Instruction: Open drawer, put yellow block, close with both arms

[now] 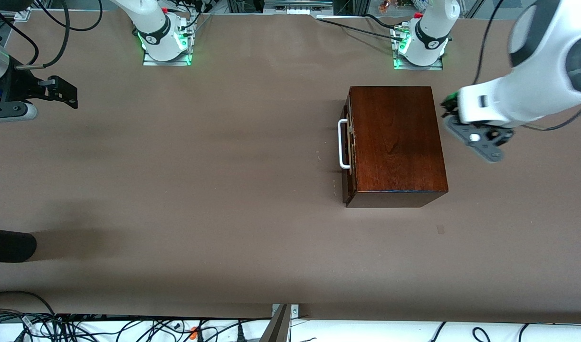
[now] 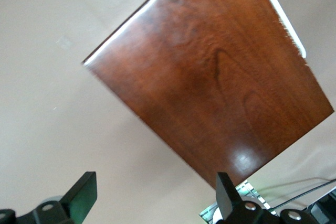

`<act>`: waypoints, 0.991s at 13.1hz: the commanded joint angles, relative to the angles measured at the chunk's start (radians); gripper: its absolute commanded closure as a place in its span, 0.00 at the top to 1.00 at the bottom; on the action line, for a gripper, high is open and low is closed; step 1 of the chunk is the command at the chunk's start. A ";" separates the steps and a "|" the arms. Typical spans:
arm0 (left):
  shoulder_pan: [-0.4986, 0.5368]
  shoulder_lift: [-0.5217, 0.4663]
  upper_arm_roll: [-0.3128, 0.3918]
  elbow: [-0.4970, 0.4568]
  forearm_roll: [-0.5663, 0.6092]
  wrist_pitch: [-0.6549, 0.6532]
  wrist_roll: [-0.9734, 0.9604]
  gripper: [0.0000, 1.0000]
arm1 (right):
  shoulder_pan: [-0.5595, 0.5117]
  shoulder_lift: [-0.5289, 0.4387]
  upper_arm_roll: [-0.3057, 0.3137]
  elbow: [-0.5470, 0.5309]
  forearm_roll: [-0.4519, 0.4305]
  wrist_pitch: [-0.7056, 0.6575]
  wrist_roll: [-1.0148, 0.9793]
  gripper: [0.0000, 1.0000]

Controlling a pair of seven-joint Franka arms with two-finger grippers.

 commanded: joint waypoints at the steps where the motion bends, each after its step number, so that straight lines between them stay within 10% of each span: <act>1: -0.094 -0.096 0.172 -0.057 -0.014 0.044 -0.034 1.00 | -0.004 0.007 0.003 0.020 0.016 -0.002 -0.012 1.00; 6: -0.108 -0.252 0.241 -0.202 -0.031 0.173 -0.440 1.00 | -0.004 0.006 0.003 0.020 0.020 -0.004 -0.012 1.00; 13: -0.113 -0.259 0.254 -0.205 -0.032 0.205 -0.461 1.00 | -0.005 0.006 0.002 0.020 0.020 -0.004 -0.012 1.00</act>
